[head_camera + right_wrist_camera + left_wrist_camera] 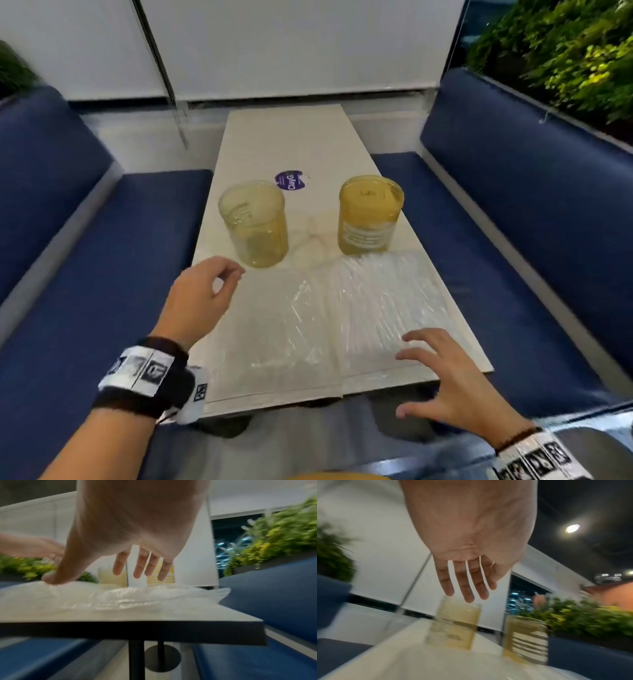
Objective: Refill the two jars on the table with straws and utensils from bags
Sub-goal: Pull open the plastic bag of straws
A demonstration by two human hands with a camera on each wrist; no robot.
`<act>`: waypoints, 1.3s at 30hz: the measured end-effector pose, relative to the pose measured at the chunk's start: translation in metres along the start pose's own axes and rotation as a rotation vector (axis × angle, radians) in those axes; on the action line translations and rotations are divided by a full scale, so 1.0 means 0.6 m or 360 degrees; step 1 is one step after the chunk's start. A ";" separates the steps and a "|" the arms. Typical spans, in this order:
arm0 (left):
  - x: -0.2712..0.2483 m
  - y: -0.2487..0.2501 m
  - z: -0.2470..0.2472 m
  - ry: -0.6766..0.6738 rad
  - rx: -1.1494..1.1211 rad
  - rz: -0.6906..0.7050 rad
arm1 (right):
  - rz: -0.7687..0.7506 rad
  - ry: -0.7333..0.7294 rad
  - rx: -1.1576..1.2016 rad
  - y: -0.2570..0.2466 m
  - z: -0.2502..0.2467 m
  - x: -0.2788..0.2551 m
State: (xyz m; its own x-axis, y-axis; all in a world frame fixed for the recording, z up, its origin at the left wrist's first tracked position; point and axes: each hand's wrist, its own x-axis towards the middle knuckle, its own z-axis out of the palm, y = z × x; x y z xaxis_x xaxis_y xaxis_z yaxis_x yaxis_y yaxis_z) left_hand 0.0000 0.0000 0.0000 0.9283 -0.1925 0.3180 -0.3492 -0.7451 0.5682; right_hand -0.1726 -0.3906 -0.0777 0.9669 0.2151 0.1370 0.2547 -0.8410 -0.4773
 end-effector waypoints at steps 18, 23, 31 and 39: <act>-0.047 0.186 0.242 -0.1024 0.0218 0.0851 | -0.0091 0.0125 -0.0662 -0.018 0.022 0.067; -0.023 0.233 0.222 -0.0643 0.0084 0.0883 | -0.0038 0.0257 -0.0719 -0.045 -0.043 0.112; 0.053 0.306 0.190 -0.0306 -0.0102 0.0552 | 0.0258 0.0966 -0.0690 -0.085 -0.135 0.157; 0.067 0.347 0.193 -0.0371 -0.0419 0.0285 | 0.0902 0.1061 0.0553 -0.101 -0.118 0.193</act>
State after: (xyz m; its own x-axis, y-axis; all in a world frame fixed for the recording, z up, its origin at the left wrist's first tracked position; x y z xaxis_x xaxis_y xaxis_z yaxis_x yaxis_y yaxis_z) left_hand -0.0206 -0.2369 0.0433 0.8431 -0.4673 0.2661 -0.5010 -0.5029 0.7043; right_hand -0.0770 -0.3497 0.0285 0.7687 -0.5997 0.2221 -0.1584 -0.5150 -0.8424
